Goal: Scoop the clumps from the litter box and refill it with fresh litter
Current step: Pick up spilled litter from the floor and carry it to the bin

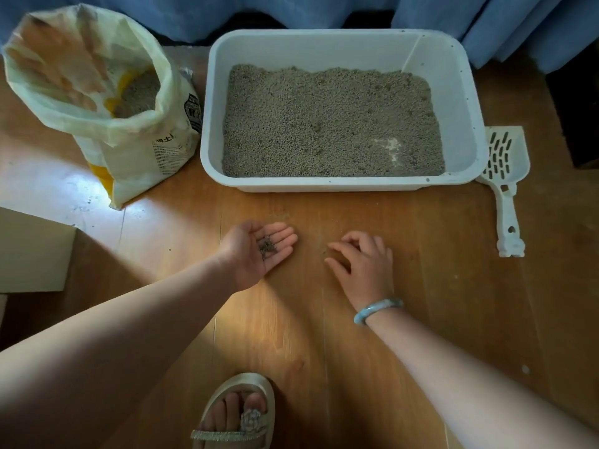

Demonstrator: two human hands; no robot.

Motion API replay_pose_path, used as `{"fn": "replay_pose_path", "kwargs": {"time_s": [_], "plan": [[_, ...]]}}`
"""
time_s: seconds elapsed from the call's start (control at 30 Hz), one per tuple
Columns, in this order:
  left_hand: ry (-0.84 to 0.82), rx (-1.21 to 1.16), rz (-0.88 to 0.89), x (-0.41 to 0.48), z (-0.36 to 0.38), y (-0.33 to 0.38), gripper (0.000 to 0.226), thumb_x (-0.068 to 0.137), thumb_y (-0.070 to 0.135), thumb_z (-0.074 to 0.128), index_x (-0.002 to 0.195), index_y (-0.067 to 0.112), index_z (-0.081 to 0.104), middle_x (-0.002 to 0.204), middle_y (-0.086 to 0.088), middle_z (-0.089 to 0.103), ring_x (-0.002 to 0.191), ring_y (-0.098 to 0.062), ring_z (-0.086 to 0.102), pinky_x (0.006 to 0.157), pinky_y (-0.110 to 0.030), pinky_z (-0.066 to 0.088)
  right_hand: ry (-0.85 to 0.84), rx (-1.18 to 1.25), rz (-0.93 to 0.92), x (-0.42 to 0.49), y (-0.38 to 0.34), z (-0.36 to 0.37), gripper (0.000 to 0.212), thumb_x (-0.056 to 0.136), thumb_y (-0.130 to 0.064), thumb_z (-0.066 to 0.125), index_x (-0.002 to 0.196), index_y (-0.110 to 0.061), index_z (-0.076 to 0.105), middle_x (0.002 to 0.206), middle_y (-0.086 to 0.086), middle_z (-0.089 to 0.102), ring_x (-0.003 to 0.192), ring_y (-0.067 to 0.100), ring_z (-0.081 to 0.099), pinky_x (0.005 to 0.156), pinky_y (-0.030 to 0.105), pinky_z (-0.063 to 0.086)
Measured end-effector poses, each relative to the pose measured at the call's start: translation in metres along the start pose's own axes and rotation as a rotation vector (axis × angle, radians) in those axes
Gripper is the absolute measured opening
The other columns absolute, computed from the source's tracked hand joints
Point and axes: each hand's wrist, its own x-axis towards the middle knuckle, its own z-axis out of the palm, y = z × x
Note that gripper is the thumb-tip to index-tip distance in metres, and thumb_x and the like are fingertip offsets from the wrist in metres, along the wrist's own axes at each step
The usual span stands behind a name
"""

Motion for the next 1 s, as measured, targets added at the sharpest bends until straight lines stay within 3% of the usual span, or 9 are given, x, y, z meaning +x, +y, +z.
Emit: {"fn": "replay_pose_path", "kwargs": {"time_s": [0.23, 0.37, 0.63, 0.8, 1.0], "plan": [[-0.027, -0.009, -0.024, 0.004, 0.012, 0.001, 0.041, 0.098, 0.023, 0.028, 0.103, 0.003, 0.064, 0.096, -0.012, 0.073, 0.086, -0.021, 0.071, 0.075, -0.031, 0.057, 0.063, -0.036, -0.053, 0.006, -0.007, 0.009, 0.013, 0.08, -0.036, 0.065, 0.084, -0.027, 0.072, 0.086, -0.008, 0.062, 0.087, 0.019, 0.049, 0.073, 0.033, 0.033], [-0.035, -0.019, -0.027, 0.006, 0.013, 0.002, 0.042, 0.098, 0.023, 0.028, 0.105, 0.003, 0.064, 0.097, -0.013, 0.073, 0.087, -0.022, 0.071, 0.077, -0.032, 0.055, 0.094, -0.068, -0.148, 0.01, -0.007, 0.01, 0.024, 0.084, -0.036, 0.051, 0.075, -0.026, 0.071, 0.081, -0.009, 0.062, 0.082, 0.017, 0.048, 0.071, 0.029, 0.025], [-0.044, -0.012, -0.044, 0.008, 0.014, 0.0, 0.04, 0.097, 0.024, 0.031, 0.104, 0.003, 0.064, 0.095, -0.012, 0.073, 0.085, -0.021, 0.072, 0.074, -0.031, 0.058, 0.099, -0.188, -0.267, 0.015, -0.005, 0.014, 0.012, 0.081, -0.026, 0.061, 0.074, -0.017, 0.066, 0.078, 0.001, 0.061, 0.072, 0.022, 0.053, 0.067, 0.03, 0.027], [-0.066, 0.02, -0.055, 0.008, 0.018, -0.005, 0.042, 0.098, 0.024, 0.028, 0.102, 0.002, 0.064, 0.094, -0.013, 0.073, 0.082, -0.021, 0.072, 0.072, -0.03, 0.059, 0.127, 0.041, 0.003, 0.019, -0.015, 0.003, 0.026, 0.087, -0.03, 0.044, 0.076, -0.018, 0.064, 0.086, 0.001, 0.059, 0.079, 0.023, 0.053, 0.069, 0.029, 0.026], [-0.1, 0.089, -0.083, 0.006, 0.019, -0.016, 0.043, 0.098, 0.024, 0.027, 0.098, 0.004, 0.065, 0.071, -0.007, 0.067, 0.058, -0.014, 0.066, 0.052, -0.023, 0.054, 0.101, 0.188, -0.109, 0.015, -0.055, 0.0, 0.023, 0.086, -0.033, 0.049, 0.076, -0.021, 0.065, 0.086, -0.004, 0.06, 0.084, 0.016, 0.045, 0.07, 0.03, 0.027]]}}
